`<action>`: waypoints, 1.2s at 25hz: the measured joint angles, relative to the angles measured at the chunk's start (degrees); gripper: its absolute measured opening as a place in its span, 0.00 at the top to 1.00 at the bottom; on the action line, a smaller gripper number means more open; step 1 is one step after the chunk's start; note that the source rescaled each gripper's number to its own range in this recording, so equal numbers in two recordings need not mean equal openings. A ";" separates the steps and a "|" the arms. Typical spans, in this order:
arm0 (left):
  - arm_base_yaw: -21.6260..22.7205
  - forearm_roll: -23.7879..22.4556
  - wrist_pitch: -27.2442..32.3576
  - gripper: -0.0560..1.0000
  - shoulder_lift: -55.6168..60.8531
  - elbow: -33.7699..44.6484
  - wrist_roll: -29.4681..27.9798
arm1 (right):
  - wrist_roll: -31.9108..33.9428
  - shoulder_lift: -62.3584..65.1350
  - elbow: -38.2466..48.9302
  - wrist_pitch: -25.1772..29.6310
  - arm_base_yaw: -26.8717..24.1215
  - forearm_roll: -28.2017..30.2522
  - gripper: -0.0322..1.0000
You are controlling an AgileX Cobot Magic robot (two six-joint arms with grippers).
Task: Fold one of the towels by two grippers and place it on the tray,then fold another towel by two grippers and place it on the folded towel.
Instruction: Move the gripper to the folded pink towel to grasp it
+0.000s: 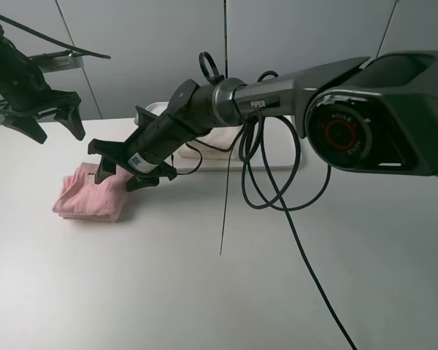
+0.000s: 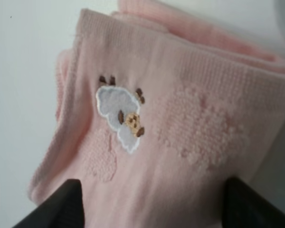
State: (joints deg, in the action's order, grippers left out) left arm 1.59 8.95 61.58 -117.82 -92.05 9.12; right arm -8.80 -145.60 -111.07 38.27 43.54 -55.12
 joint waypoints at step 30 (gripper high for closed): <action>0.00 1.88 0.05 0.00 0.00 0.00 0.00 | 13.34 0.00 0.00 -7.71 4.37 14.12 0.49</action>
State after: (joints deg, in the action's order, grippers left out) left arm 1.59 10.83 61.64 -117.82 -92.05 9.12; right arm 4.53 -145.60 -111.07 30.56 47.91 -41.00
